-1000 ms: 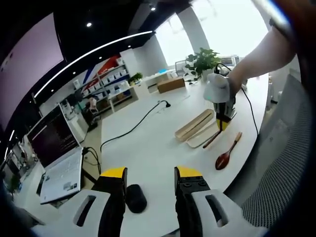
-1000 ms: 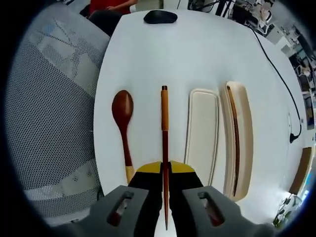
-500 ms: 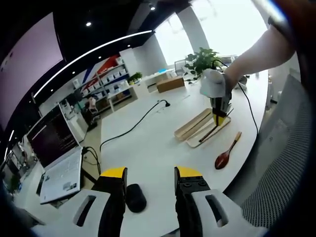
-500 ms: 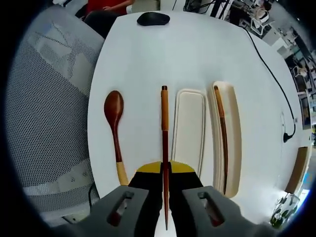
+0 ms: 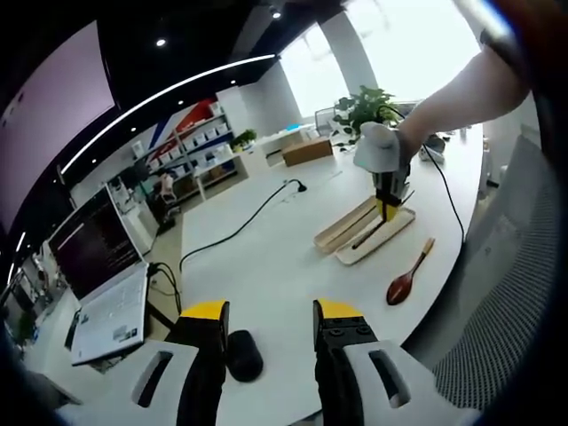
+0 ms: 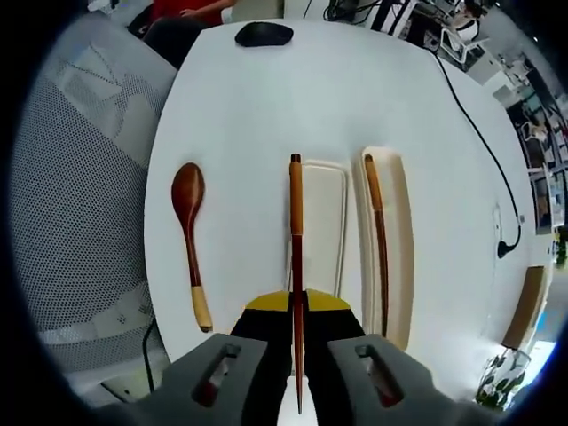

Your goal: Arrange the utensils inside the cutlery case until each visible utensil rests in its matching compartment.

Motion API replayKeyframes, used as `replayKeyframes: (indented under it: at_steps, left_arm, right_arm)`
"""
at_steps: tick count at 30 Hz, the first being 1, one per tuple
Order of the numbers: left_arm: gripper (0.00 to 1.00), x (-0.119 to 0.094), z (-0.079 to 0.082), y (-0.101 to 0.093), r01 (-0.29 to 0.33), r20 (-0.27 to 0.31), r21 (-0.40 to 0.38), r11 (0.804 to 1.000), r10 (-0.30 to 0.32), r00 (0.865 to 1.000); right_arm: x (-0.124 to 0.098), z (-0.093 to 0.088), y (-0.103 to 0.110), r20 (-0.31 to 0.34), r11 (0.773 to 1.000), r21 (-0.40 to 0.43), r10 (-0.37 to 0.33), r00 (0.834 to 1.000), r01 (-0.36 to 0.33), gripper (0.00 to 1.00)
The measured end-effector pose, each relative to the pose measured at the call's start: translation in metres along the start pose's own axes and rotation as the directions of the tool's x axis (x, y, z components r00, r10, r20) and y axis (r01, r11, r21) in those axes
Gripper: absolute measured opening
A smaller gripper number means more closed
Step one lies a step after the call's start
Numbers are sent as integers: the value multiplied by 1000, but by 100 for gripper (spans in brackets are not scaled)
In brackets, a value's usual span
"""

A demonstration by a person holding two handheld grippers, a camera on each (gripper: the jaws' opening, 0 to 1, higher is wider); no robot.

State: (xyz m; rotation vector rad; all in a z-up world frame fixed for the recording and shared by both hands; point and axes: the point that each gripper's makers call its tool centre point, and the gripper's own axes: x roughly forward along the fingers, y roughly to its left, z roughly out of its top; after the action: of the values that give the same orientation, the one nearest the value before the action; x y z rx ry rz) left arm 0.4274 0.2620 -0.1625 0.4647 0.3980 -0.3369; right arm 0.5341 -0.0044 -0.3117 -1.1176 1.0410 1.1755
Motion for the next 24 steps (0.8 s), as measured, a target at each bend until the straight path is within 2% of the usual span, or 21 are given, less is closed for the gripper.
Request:
replayKeyframes:
  at_steps: [13,24]
  left_arm:
    - [38,0,-1,-1,4,-6,-4,1000,-4,1000]
    - [38,1,-2,-1,4,-9,-5,1000,-4,1000]
  right_arm:
    - [2,0,-12,-2,999,1,-36,999,36,0]
    - [3,1,-26,0,995,0,-98,995,98,0]
